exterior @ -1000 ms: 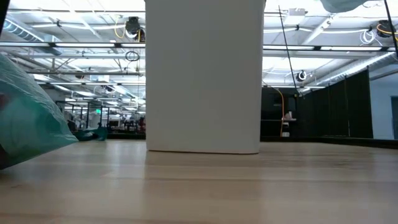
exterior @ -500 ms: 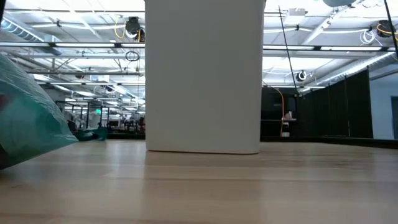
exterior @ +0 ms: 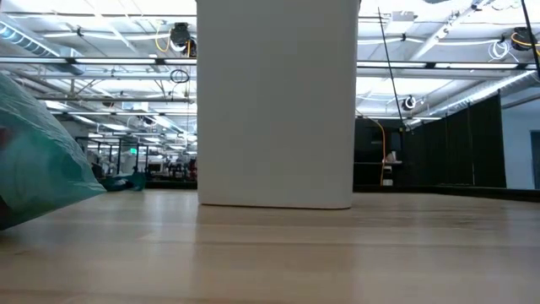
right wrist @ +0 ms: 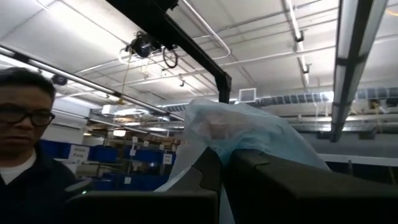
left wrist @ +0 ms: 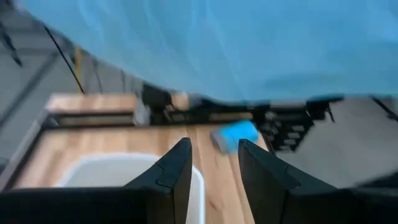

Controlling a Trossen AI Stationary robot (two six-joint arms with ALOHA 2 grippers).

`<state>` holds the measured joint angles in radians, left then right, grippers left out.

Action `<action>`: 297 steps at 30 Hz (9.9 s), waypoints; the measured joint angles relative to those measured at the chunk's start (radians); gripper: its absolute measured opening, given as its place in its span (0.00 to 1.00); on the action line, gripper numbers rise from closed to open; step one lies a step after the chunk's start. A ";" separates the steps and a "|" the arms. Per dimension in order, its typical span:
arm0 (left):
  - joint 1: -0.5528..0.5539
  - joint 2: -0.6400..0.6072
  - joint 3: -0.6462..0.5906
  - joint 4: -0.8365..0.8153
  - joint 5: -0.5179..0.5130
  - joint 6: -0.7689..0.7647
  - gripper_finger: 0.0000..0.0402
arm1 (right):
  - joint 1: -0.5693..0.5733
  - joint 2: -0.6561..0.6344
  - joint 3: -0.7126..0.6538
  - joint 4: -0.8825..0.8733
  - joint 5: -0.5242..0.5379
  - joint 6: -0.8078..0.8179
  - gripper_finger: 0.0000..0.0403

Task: Place trash/remove bag and relplace
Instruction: Insert the new blue trash bag into the white trash bin

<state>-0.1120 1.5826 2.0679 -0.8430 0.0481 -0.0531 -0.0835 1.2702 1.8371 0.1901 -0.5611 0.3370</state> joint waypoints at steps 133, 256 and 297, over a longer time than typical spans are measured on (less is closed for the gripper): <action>-0.050 0.010 0.139 -0.558 -0.118 -0.324 0.00 | -0.101 0.569 0.228 -1.366 0.055 -0.079 0.00; -0.039 -0.252 0.133 -0.632 -0.524 -0.301 0.00 | -0.272 0.299 -0.265 -1.146 -0.301 -0.044 0.56; -0.039 -0.254 0.133 -0.589 -0.787 -0.412 0.00 | -0.025 0.417 -0.968 0.322 -0.389 0.619 0.52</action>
<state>-0.1509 1.3285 2.2005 -1.4319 -0.7387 -0.4649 -0.1085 1.6871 0.8686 0.5118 -0.9500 0.9557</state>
